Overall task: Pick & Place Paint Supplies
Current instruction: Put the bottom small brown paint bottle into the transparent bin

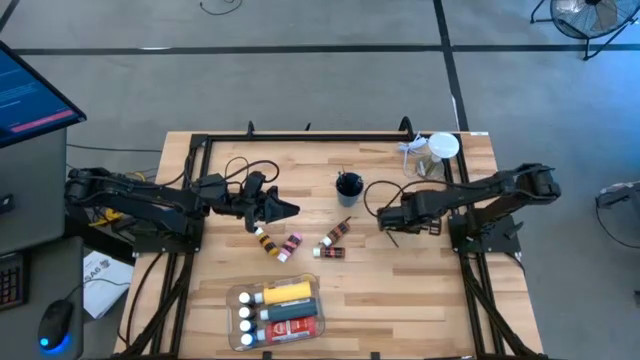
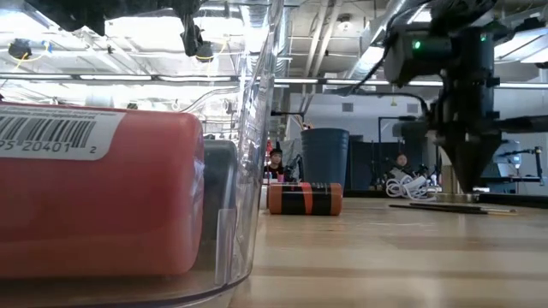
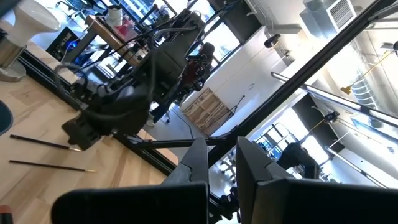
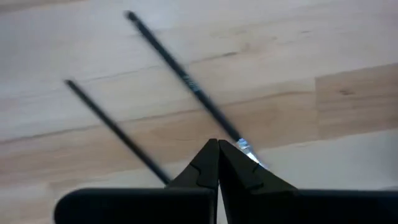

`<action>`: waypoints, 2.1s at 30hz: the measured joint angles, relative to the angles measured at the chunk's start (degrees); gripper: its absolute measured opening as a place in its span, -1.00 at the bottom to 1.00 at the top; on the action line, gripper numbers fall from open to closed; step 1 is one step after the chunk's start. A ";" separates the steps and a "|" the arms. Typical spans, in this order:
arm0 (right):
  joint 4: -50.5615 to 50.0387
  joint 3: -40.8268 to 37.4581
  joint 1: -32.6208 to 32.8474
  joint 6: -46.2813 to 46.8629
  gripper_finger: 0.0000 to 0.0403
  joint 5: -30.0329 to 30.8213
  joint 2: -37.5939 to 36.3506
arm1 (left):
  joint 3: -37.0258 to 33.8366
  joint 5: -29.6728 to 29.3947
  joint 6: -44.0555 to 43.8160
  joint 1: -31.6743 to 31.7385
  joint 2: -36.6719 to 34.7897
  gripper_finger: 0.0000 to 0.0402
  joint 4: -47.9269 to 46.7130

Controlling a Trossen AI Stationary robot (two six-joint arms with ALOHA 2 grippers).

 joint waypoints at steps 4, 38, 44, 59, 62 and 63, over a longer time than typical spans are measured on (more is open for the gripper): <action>0.25 0.00 1.23 -2.21 -1.00 1.37 -4.59 | 0.00 0.00 -0.01 -0.01 0.00 -0.99 0.00; 10.45 0.00 16.41 -23.23 -1.00 2.85 -25.71 | 0.00 -21.90 -1.36 1.42 0.00 -0.99 0.02; 10.79 0.00 16.78 -28.11 -1.00 0.67 -25.16 | 0.00 -22.37 -1.63 1.04 0.00 -0.99 0.08; 42.04 0.00 5.47 -44.22 -1.00 -5.54 -24.06 | 0.00 -23.08 -1.52 -0.37 0.00 -0.99 0.26; 53.86 0.02 3.31 -49.56 -1.00 -9.92 -23.38 | 0.00 -23.03 -1.53 -0.73 0.00 -0.99 0.29; 57.12 0.02 2.73 -50.40 -1.00 -11.25 -22.93 | 0.00 -23.01 -1.69 -0.73 0.00 -0.99 0.31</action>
